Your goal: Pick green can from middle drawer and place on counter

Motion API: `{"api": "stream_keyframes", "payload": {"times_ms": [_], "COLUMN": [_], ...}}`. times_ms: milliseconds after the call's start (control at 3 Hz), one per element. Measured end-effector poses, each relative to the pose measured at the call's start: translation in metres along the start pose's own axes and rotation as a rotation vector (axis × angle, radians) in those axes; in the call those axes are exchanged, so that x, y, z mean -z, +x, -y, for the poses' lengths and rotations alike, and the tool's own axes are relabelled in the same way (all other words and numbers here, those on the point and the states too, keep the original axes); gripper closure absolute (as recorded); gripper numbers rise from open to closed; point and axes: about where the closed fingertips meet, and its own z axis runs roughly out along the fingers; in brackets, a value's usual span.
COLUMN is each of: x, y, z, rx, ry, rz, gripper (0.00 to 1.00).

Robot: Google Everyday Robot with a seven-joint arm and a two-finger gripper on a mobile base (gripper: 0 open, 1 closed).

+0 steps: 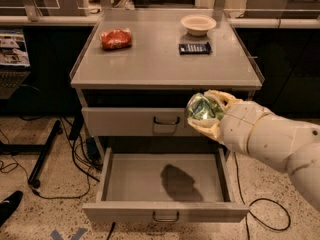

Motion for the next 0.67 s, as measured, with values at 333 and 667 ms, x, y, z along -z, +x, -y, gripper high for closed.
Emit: {"api": "stream_keyframes", "payload": {"times_ms": [333, 667], "x": [0.005, 0.014], "y": [-0.016, -0.034], "z": [0.028, 0.086], "rx": [0.068, 0.143], "ry": [0.013, 0.035], "rz": [0.017, -0.016], "gripper": [1.0, 1.0]}}
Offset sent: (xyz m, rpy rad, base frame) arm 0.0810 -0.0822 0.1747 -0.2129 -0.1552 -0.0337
